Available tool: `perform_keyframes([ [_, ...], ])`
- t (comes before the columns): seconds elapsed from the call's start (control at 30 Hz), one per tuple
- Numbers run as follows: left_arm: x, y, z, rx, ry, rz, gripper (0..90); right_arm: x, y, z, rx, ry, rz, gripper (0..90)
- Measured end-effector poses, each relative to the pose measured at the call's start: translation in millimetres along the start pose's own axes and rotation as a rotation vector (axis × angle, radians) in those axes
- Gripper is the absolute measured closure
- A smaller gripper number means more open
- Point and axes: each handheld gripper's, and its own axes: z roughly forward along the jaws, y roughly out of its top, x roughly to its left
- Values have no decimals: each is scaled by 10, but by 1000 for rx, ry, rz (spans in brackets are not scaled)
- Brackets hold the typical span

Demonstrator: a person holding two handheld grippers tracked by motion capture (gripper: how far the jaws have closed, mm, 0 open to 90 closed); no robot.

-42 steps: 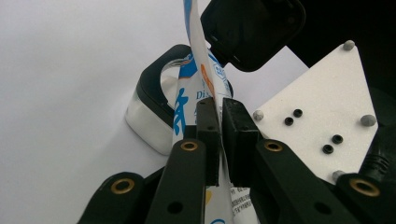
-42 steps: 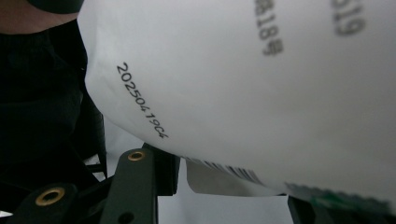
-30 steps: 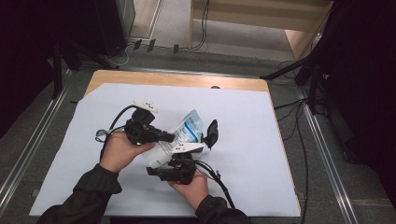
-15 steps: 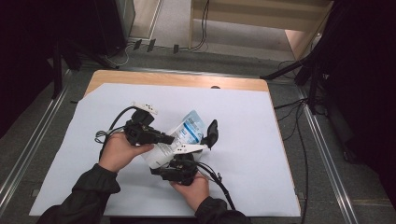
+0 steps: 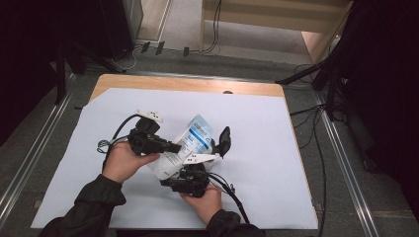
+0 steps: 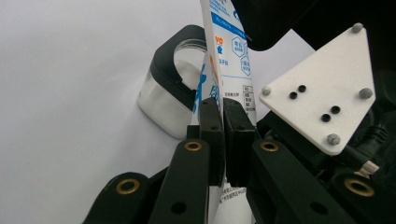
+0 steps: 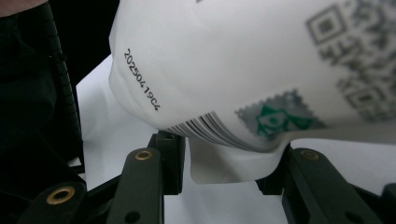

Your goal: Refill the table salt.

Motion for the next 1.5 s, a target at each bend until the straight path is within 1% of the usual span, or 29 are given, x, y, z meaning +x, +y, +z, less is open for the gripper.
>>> perform_keyframes([
  [0.07, 11, -16, -15, 2, 4, 12, 892, 2, -2, 1, 4, -5, -4, 626],
  [0.17, 15, -36, -34, 2, -24, -4, 894, 2, -8, 7, 10, -9, -5, 633],
  [0.27, -26, -43, -48, 4, -13, 16, 900, 8, -14, 14, 10, -16, -12, 641],
  [0.3, -33, -43, -52, 9, -5, 15, 900, 9, -15, 14, 10, -20, -17, 642],
  [0.33, -24, -45, -51, 6, -13, 17, 900, 11, -16, 12, 10, -20, -18, 642],
  [0.43, -15, -46, -54, 3, -8, 12, 900, 10, -16, 12, 9, -21, -17, 643],
  [0.5, -4, -45, -56, -3, -16, 8, 899, 7, -13, 8, 7, -21, -17, 643],
  [0.57, 11, -37, -52, -4, -22, -5, 882, 3, -12, 3, 2, -21, -20, 642],
  [0.6, 18, -34, -49, -6, -24, -4, 882, 0, -11, -1, 3, -22, -20, 642],
  [0.63, 17, -30, -41, -10, -24, -12, 880, -3, -10, -1, 2, -22, -20, 643],
  [0.7, 17, -20, -28, -11, -29, -10, 872, -9, -8, -2, 0, -25, -18, 643],
  [0.73, 19, -15, -23, -10, -34, -7, 866, -14, -8, 0, -1, -28, -17, 643],
  [0.87, 14, -3, -23, -14, -28, 0, 847, -17, -9, -5, -3, -20, -8, 648],
  [1.03, 4, 37, -9, -18, -34, 11, 841, -18, -7, -1, -6, -12, -14, 656],
  [1.13, -8, 42, -7, -7, -32, 21, 882, -18, -8, -6, -7, -13, -14, 656],
  [1.2, -13, 31, -21, -4, -41, 30, 897, -15, -9, -9, -5, -15, -9, 656],
  [1.27, -17, 9, -49, -2, -40, 50, 900, -12, -14, -7, -4, -17, -11, 656],
  [1.4, -2, -20, -78, -3, -67, 58, 900, 13, -25, 3, -4, -20, -31, 655],
  [1.5, -2, -26, -88, -5, -67, 66, 900, 20, -26, 4, -6, -25, -37, 651],
])
